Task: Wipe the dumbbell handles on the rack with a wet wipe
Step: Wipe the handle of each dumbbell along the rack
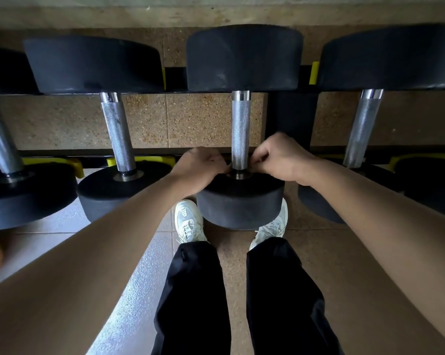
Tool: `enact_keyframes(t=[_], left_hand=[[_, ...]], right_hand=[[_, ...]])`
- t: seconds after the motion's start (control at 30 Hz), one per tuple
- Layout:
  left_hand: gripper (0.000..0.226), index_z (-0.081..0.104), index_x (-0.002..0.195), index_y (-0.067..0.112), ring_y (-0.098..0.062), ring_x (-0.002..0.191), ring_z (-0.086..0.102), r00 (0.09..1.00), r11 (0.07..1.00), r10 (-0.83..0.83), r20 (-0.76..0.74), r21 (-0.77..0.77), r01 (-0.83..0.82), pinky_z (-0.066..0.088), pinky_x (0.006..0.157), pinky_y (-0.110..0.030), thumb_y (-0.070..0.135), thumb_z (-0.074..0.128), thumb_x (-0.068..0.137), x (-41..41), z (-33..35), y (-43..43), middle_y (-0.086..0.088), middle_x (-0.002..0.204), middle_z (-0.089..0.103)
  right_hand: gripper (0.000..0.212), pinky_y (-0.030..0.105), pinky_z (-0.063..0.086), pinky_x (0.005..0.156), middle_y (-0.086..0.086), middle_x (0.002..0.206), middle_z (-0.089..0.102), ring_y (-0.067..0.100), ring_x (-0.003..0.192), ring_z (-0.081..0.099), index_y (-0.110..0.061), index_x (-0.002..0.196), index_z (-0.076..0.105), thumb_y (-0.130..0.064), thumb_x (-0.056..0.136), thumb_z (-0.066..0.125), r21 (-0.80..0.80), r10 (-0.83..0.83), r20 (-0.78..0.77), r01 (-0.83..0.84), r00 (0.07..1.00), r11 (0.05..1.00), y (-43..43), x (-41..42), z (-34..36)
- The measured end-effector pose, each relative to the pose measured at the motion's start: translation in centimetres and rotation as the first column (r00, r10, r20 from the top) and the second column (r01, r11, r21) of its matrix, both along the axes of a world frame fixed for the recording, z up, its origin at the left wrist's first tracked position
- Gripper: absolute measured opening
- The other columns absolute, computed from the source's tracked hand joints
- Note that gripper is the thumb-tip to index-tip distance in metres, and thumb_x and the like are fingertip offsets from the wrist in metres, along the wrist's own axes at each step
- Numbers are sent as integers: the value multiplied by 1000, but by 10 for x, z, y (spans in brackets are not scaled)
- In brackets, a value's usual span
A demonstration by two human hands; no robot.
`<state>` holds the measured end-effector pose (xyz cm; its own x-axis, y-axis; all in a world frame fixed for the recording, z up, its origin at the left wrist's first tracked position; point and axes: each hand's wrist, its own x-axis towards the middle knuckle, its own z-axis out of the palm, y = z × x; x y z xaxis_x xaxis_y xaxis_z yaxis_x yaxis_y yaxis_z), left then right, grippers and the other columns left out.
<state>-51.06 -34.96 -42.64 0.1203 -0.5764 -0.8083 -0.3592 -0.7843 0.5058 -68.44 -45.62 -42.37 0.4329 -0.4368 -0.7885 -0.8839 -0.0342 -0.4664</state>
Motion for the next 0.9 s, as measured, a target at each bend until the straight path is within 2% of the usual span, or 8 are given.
enact_keyframes(t=[0.17, 0.3, 0.43, 0.5, 0.6, 0.73, 0.8, 0.9], left_hand=[[16, 73, 75, 24, -5, 72, 52, 997, 997, 12, -75, -80, -18, 37, 68, -30, 20, 70, 90, 4, 7, 15, 10, 71, 60], [13, 73, 76, 32, -12, 82, 62, 996, 996, 54, 65, -67, -50, 46, 69, -30, 31, 72, 89, -10, 2, 13, 5, 80, 69], [13, 74, 85, 38, -16, 92, 67, 986, 996, 88, 139, -6, -88, 52, 74, -31, 30, 67, 91, -13, 6, 7, 5, 92, 74], [16, 78, 97, 32, -14, 95, 67, 981, 989, 145, 130, -33, -142, 50, 73, -25, 23, 66, 92, -12, 15, 9, 7, 97, 75], [23, 79, 107, 27, -9, 100, 68, 966, 961, 246, 78, -151, -232, 52, 85, -26, 17, 65, 91, -11, 34, 16, 11, 101, 76], [33, 75, 116, 18, -5, 101, 69, 947, 887, 291, -139, -332, -321, 52, 94, -24, 1, 65, 89, -14, 69, 25, 5, 109, 76], [34, 73, 119, 8, -9, 98, 70, 943, 859, 286, -167, -390, -330, 53, 93, -24, -9, 62, 91, -16, 81, 34, -2, 114, 75], [34, 72, 119, 10, -12, 96, 72, 943, 843, 298, -146, -423, -332, 56, 89, -24, -8, 66, 90, -12, 86, 53, -1, 107, 76]], right_hand=[[12, 21, 40, 54, 13, 87, 70, 16, 70, 57, 2, 86, 71, -10, 86, 74, -84, 81, -60, -86, 995, 993, 8, 11, -9], [6, 10, 34, 53, -7, 78, 65, 2, 67, 54, -12, 93, 79, -13, 88, 75, -61, 147, -28, -149, 989, 987, 0, 6, 5], [15, 12, 39, 60, -15, 79, 65, 0, 74, 58, -23, 94, 81, -12, 87, 75, 21, 195, 7, -195, 981, 981, -9, -10, 33], [16, 17, 46, 69, -11, 87, 70, 4, 83, 64, -27, 89, 80, -12, 87, 76, 56, 134, 60, -137, 989, 989, -9, -21, 46], [15, 15, 47, 73, -13, 87, 73, 2, 86, 65, -29, 88, 78, -14, 89, 75, 105, -34, 186, 15, 982, 994, -5, -29, 66], [15, 4, 43, 68, -19, 78, 73, -9, 76, 63, -29, 89, 79, -14, 87, 77, 134, -142, 295, 107, 945, 985, 8, -19, 74], [12, 6, 42, 65, -17, 72, 71, -6, 68, 62, -25, 91, 80, -14, 88, 76, 150, -192, 339, 148, 921, 978, 17, -8, 75], [10, 16, 47, 61, -12, 60, 66, 1, 56, 56, -14, 93, 78, -6, 90, 73, 219, -320, 371, 252, 872, 942, 33, 11, 74]])
